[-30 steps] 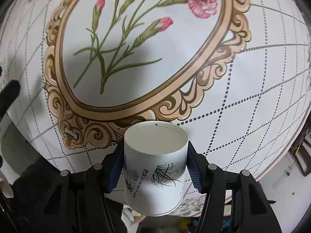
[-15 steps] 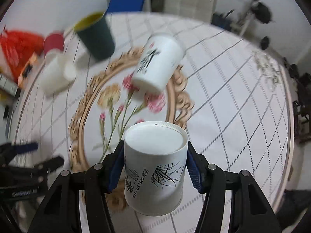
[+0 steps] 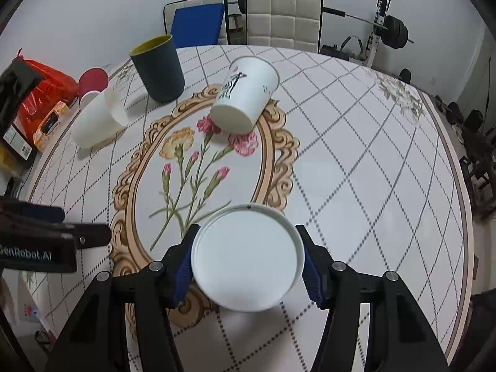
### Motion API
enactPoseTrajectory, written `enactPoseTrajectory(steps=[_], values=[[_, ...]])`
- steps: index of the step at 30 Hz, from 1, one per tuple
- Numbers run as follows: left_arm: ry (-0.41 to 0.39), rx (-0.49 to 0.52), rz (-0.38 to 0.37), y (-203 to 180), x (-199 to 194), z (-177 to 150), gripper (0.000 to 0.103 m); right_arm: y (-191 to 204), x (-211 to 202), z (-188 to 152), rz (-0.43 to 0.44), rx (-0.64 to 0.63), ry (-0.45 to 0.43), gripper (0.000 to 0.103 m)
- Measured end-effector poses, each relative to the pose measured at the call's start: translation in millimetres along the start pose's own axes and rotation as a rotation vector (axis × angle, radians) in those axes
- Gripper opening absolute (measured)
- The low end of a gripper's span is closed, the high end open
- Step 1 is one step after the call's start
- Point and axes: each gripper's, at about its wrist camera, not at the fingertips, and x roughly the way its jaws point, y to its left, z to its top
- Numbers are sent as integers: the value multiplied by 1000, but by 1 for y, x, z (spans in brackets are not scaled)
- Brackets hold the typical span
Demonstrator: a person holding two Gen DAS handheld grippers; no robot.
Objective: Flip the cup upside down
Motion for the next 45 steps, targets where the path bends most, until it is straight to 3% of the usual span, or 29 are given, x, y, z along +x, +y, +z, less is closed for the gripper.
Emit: enactPoseTrajectory(steps=[4, 7, 9, 11, 15, 23, 29, 39, 45], values=[[-15, 16, -3, -3, -6, -1, 88, 1, 2, -5, -22, 14, 33, 65], [-34, 29, -5, -6, -15, -1, 88, -4, -6, -7, -31, 46, 35, 74], [-48, 43, -4, -7, -21, -3, 88, -5, -12, -8, -43, 64, 51, 90], [-70, 62, -7, -6, -30, -5, 88, -7, -21, -8, -55, 91, 69, 96], [-126, 112, -1, -3, -57, -7, 99, -10, -51, -10, -84, 180, 97, 96], [-241, 203, -19, -6, -129, -38, 100, -14, -129, -27, -208, 301, 117, 98], [-325, 215, -7, -12, -180, -65, 100, -16, -199, -35, -261, 310, 44, 98], [-439, 166, 17, -17, -284, -125, 100, -9, -336, -47, -216, 279, -70, 99], [-464, 152, 22, -16, -324, -154, 100, 1, -401, -56, -211, 255, -112, 101]])
